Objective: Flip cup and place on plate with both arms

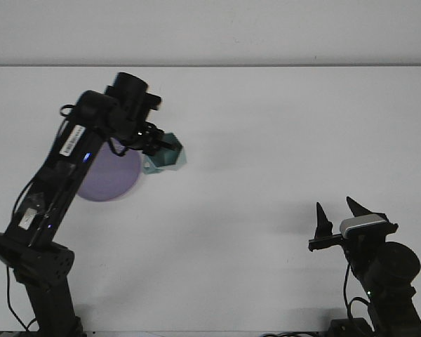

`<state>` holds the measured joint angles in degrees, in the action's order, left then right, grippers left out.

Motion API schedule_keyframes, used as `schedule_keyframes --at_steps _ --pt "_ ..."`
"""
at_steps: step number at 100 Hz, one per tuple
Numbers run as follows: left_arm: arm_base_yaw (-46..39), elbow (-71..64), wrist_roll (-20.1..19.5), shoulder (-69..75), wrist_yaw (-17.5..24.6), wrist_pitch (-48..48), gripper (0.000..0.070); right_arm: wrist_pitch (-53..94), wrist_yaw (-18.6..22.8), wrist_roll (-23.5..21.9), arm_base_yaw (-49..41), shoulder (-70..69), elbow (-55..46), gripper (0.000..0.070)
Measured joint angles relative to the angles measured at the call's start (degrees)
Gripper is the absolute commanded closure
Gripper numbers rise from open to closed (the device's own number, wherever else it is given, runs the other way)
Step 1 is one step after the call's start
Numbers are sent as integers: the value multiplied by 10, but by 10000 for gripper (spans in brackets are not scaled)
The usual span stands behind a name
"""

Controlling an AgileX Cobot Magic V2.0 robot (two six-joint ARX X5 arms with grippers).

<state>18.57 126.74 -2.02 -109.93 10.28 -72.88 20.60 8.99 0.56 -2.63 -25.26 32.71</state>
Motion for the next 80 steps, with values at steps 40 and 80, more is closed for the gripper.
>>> schedule_keyframes --at_steps 40,80 --pt "-170 -2 13 -3 -40 -3 686 2 0 0 -3 0 0 230" --pt "-219 -37 20 -87 -42 -4 686 3 0 0 -3 0 0 230"
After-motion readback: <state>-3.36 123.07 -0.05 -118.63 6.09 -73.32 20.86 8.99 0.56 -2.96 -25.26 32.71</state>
